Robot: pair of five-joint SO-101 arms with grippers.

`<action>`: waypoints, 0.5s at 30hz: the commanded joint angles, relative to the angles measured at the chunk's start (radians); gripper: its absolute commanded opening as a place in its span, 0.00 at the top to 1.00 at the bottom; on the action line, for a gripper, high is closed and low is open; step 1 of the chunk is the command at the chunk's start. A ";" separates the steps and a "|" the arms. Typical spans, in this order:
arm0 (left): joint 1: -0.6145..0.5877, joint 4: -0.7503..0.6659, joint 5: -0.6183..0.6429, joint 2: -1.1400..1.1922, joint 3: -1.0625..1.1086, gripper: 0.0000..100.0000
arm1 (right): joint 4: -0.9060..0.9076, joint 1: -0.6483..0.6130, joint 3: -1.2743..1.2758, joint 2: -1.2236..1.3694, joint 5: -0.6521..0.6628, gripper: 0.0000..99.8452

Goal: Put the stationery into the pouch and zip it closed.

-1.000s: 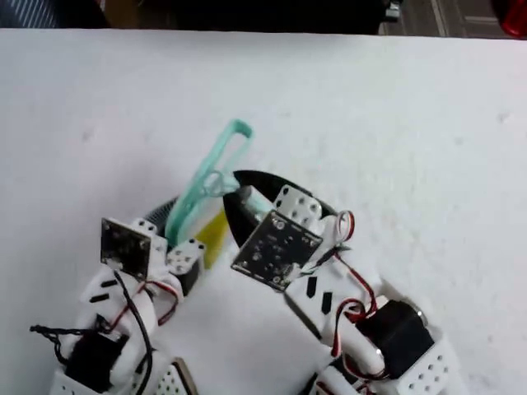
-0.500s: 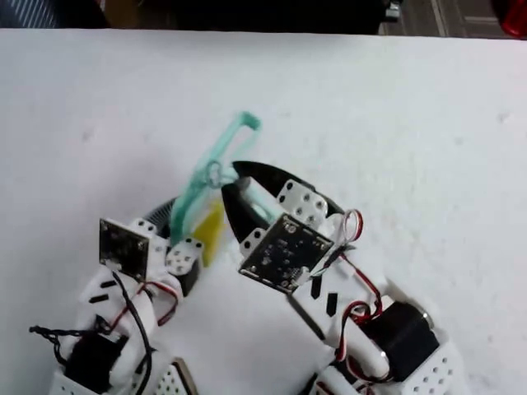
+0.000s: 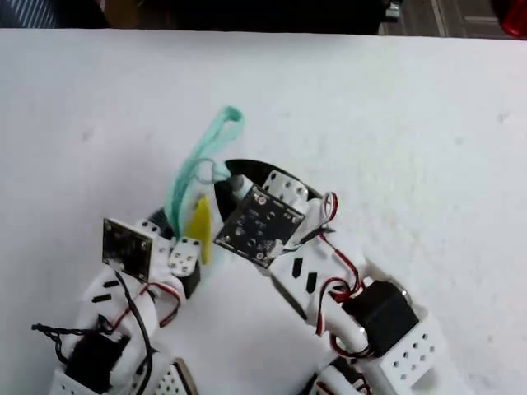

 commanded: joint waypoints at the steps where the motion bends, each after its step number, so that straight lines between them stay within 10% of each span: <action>1: 0.065 0.003 -0.103 -0.008 -0.048 0.98 | -0.031 -0.005 -0.046 0.002 -0.012 0.98; 15: 0.070 0.031 -0.206 -0.008 -0.014 0.98 | -0.031 -0.048 -0.046 0.005 -0.014 0.98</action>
